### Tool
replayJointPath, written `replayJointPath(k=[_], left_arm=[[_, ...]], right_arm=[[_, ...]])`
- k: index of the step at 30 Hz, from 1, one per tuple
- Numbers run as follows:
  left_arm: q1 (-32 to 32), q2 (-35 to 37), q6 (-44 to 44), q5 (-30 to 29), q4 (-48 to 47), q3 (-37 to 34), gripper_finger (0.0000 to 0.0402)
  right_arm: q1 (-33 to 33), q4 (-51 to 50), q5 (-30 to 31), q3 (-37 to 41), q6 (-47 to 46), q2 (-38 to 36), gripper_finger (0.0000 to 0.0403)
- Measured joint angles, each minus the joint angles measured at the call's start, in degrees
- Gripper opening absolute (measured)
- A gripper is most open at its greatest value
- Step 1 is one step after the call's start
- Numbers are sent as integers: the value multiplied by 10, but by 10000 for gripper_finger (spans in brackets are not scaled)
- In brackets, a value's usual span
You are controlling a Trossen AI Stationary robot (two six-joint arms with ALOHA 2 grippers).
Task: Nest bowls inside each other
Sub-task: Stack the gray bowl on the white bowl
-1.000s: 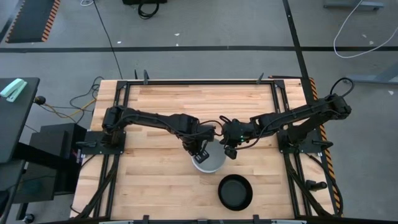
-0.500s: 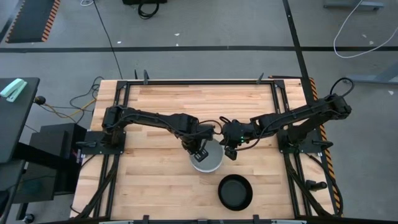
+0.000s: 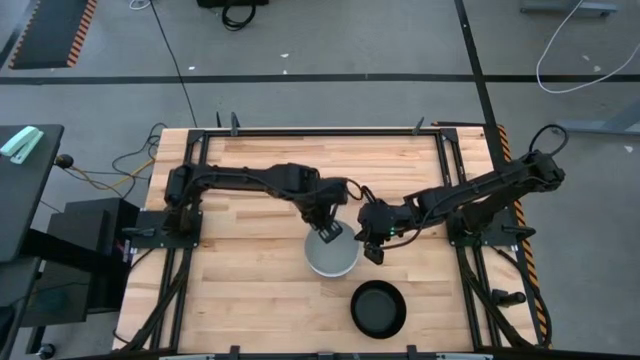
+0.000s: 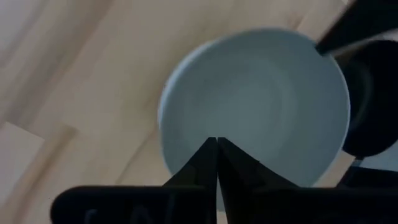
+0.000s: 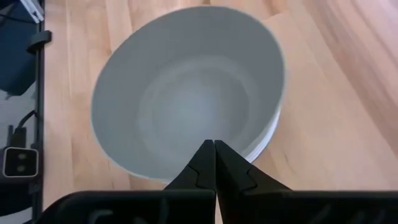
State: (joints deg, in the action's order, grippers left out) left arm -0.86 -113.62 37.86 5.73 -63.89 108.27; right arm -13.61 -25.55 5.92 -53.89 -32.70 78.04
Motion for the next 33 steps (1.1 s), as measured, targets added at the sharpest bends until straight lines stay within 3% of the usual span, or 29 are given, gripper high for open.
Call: replayJointPath(k=[12, 24, 33], left_arm=[[59, 0, -17, -2, 0, 6, 28], [65, 0, -24, -2, 1, 6, 16], [68, 0, -26, -2, 3, 6, 30]], right_arm=[[-21, -16, 4, 0, -8, 0, 3], [-21, -19, 11, 0, -2, 0, 2], [-21, -10, 11, 0, -1, 35, 3]])
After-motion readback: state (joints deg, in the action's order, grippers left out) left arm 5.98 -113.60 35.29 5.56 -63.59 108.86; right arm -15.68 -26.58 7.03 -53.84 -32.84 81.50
